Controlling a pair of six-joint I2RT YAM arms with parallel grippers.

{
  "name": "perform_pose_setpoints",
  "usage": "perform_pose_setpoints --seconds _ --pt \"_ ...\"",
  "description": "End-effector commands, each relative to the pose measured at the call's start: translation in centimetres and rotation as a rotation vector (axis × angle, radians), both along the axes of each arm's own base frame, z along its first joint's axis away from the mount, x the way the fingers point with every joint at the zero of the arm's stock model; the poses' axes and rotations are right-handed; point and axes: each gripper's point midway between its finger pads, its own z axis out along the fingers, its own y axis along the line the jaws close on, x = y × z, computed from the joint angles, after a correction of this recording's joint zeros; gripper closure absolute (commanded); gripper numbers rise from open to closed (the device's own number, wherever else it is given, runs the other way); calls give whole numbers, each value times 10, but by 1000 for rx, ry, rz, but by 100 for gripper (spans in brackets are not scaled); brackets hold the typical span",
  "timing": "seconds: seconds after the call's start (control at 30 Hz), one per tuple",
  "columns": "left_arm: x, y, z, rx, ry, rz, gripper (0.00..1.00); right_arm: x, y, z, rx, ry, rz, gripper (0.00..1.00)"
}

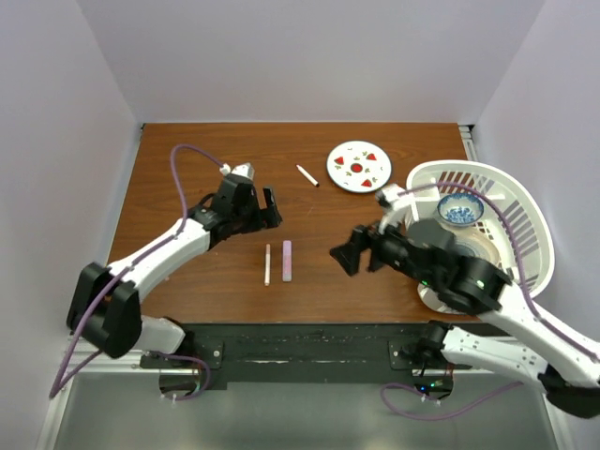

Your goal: Insert the pens into the pen caps

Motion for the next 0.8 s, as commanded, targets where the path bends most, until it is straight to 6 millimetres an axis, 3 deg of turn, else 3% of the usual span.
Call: perform_pose_setpoints --seconds 0.0,0.03,0.1,0.13,0.17,0.23,0.37,0.53,0.57,0.6,0.67,0.7,0.73,0.77 --pt "1 10 45 33 -122 -60 0 48 26 27 -93 -127 -2 16" --pt "-2 13 46 45 -126 -69 0 73 30 15 -120 -88 -22 17" --pt "-15 19 48 68 -140 -119 0 93 45 26 -39 -69 35 20" --pt "-22 22 46 80 -129 -136 0 122 43 4 -72 -17 -2 22" --pt "-28 26 43 103 -127 -154 0 133 49 12 -61 -25 12 23" --pt "-38 36 51 129 -152 -164 0 164 47 -4 -127 -7 -17 24" --pt "-57 39 59 110 -221 -232 0 227 64 -39 -206 33 -25 30" --pt "-72 37 79 27 -366 -265 0 282 76 -77 -310 30 -47 36" --pt "-73 36 87 11 -391 -270 0 292 78 -71 -327 8 -46 36" --pt "-76 35 98 -8 -427 -277 0 303 81 -104 -373 54 -44 36" --pt "-78 32 106 -33 -478 -293 0 322 82 -113 -416 55 -62 38" --pt "-80 33 113 -40 -509 -294 0 329 87 -145 -456 98 -45 39" --pt "-80 34 114 -37 -520 -300 0 336 86 -157 -487 111 -50 41" --pt "-80 34 116 -37 -529 -297 0 345 87 -150 -504 90 -57 41"
